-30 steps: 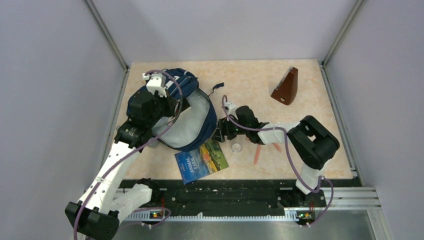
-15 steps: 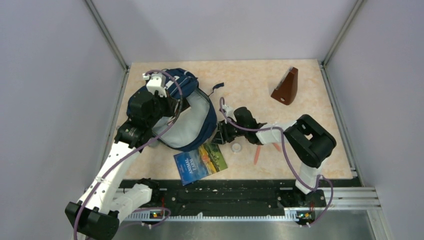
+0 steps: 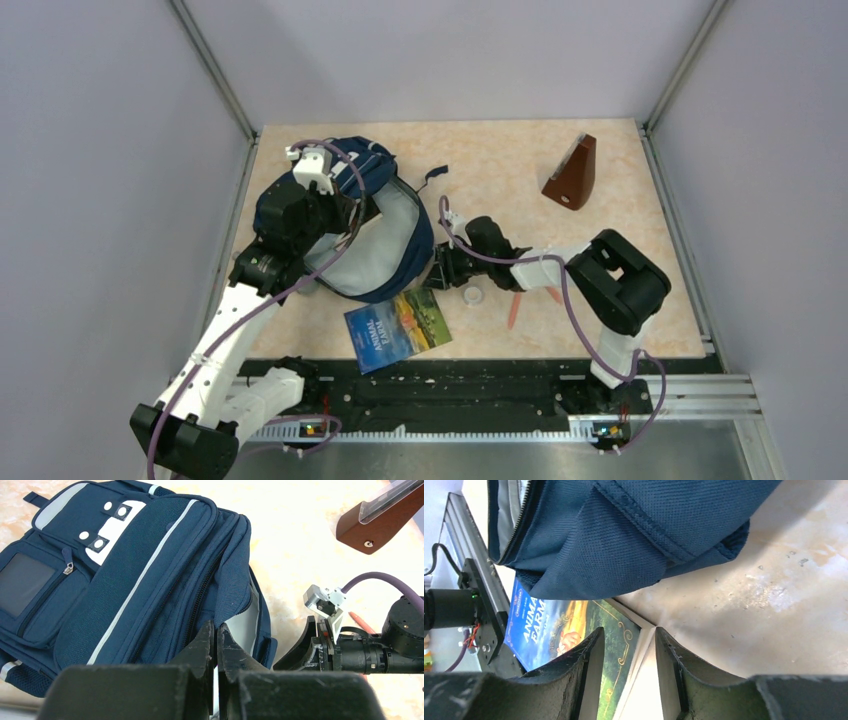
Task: Pack the student bag
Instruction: Pick up the book from the center of the board.
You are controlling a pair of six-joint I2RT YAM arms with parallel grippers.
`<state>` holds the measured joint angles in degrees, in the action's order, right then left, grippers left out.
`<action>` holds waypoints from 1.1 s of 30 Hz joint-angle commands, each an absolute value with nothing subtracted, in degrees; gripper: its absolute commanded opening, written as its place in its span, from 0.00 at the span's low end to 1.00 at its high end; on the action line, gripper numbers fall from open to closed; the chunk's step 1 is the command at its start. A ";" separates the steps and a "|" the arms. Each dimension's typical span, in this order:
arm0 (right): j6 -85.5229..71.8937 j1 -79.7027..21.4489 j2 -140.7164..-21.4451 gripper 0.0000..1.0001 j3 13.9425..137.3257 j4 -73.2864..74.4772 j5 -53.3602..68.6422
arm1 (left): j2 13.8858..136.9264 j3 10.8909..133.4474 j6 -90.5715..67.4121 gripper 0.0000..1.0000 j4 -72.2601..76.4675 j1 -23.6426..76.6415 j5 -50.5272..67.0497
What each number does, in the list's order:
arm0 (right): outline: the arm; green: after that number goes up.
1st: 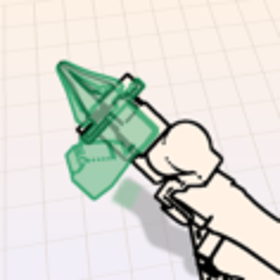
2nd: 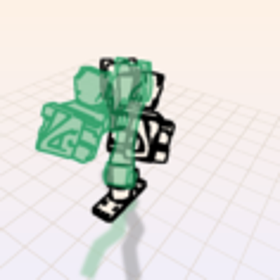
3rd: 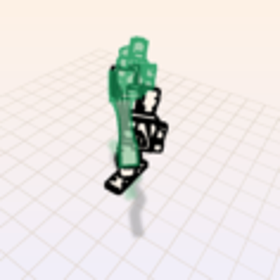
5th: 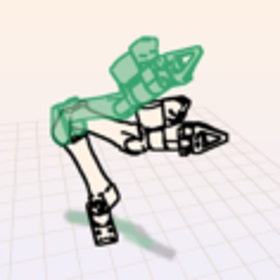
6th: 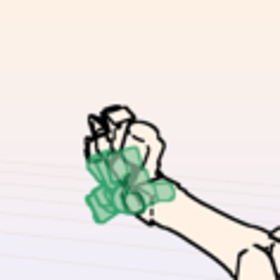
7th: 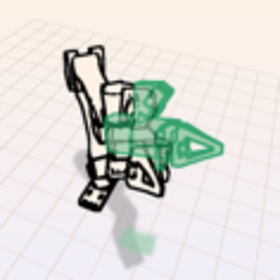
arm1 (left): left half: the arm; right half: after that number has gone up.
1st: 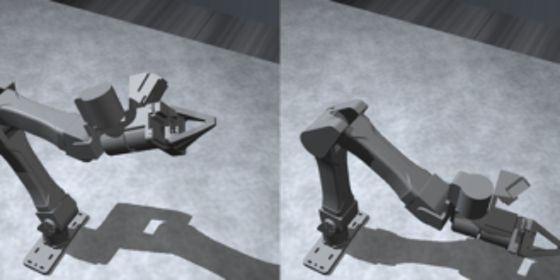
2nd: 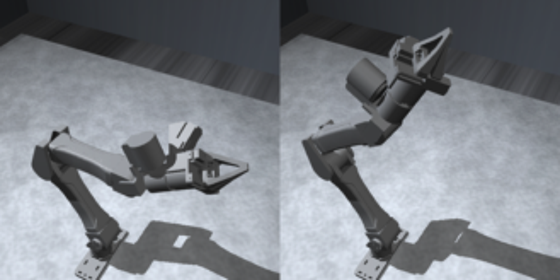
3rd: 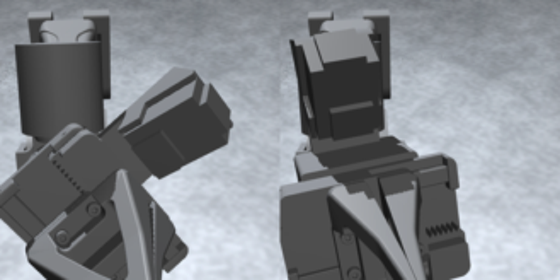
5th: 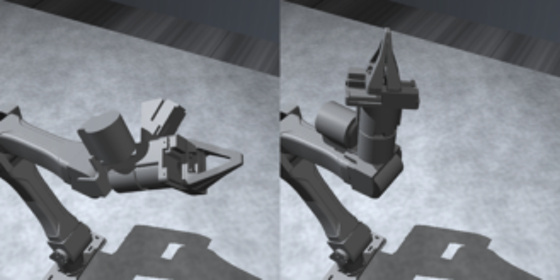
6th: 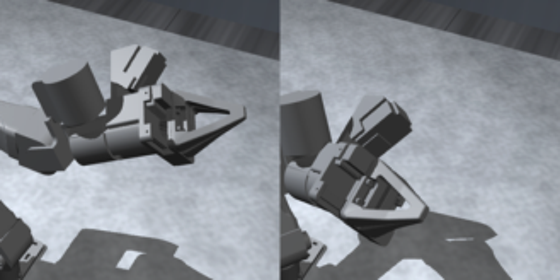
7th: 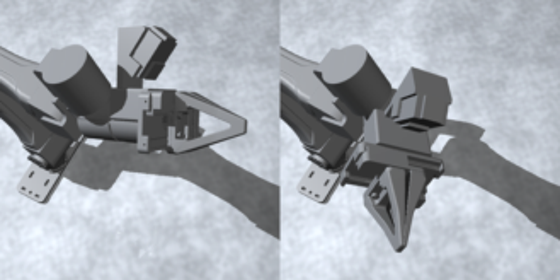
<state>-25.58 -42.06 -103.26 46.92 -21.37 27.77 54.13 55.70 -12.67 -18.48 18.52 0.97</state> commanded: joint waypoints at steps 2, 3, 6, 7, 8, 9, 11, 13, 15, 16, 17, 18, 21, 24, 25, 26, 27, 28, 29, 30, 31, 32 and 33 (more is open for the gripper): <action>-26.49 -42.72 -101.85 0.42 45.95 -24.63 23.67 | 52.28 56.78 -12.48 0.00 -12.04 18.62 0.58; -26.53 -42.73 -101.97 0.43 46.15 -24.77 23.77 | 52.22 56.78 -12.48 0.00 -12.04 18.59 0.57; -26.47 -42.76 -103.11 0.43 46.74 -25.92 25.31 | 52.14 56.78 -12.48 0.00 -12.04 18.63 0.53; -26.58 -42.80 -103.56 0.43 46.90 -26.55 25.92 | 52.12 56.78 -12.48 0.00 -12.11 18.62 0.53; -26.69 -42.80 -104.02 0.43 47.02 -27.01 26.61 | 52.12 56.78 -12.48 0.00 -12.06 18.61 0.53; -26.68 -42.85 -104.46 0.43 47.22 -27.31 27.22 | 52.12 56.80 -12.48 0.00 -12.05 18.63 0.53; -26.72 -43.10 -105.14 0.43 47.66 -27.72 28.87 | 52.12 56.78 -12.48 0.00 -12.04 18.61 0.53; -26.55 -43.47 -105.67 0.43 48.26 -27.62 30.34 | 52.12 56.82 -12.48 0.00 -12.04 18.63 0.54; -26.25 -44.07 -105.78 0.43 48.66 -27.49 31.33 | 52.08 56.78 -12.48 0.00 -12.04 18.55 0.53; -26.17 -44.33 -105.69 0.43 48.76 -27.36 31.57 | 52.04 56.78 -12.48 0.00 -12.04 18.62 0.53; -26.19 -44.52 -105.50 0.43 48.84 -27.27 31.70 | 52.03 56.78 -12.48 0.00 -12.04 18.63 0.59; -26.16 -44.62 -105.36 0.43 48.80 -27.06 31.72 | 52.03 56.78 -12.48 0.00 -12.04 18.63 0.54; -26.89 -44.73 -104.29 0.42 48.28 -27.22 31.81 | 51.86 56.83 -12.48 0.00 -12.04 18.59 0.55; -27.79 -44.74 -103.03 0.42 47.71 -27.83 32.42 | 51.73 56.83 -12.48 0.00 -12.04 18.63 0.53; -28.29 -44.71 -102.81 0.42 47.58 -28.33 32.69 | 51.67 56.86 -12.48 0.00 -12.04 18.63 0.55; -28.74 -44.73 -102.55 0.42 47.43 -29.20 33.15 | 51.68 56.86 -12.48 0.00 -12.04 18.63 0.53; -29.40 -44.79 -102.51 0.42 47.26 -29.91 33.72 | 51.64 56.89 -12.48 0.00 -12.06 18.63 0.57; -29.89 -44.89 -102.53 0.41 47.14 -30.80 34.13 | 51.55 56.84 -12.48 0.00 -12.04 18.63 0.53; -30.45 -44.97 -102.63 0.41 46.97 -31.46 34.49 | 51.52 56.86 -12.48 0.00 -12.02 18.63 0.54; -30.97 -45.14 -102.84 0.41 46.94 -32.12 34.80 | 51.51 56.86 -12.48 0.00 -11.98 18.63 0.57; -31.38 -45.34 -103.03 0.41 46.85 -32.59 34.95 | 51.50 56.87 -12.48 0.00 -12.04 18.63 0.53; -31.71 -45.60 -103.23 0.41 46.85 -32.90 35.05 | 51.50 56.87 -12.48 0.00 -12.04 18.61 0.56; -31.84 -45.81 -103.43 0.41 46.78 -33.16 35.13 | 51.50 56.87 -12.48 0.00 -12.03 18.63 0.53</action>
<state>-29.95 -44.23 -105.38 46.59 -27.88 32.42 54.13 55.70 -12.47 -18.48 18.52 0.97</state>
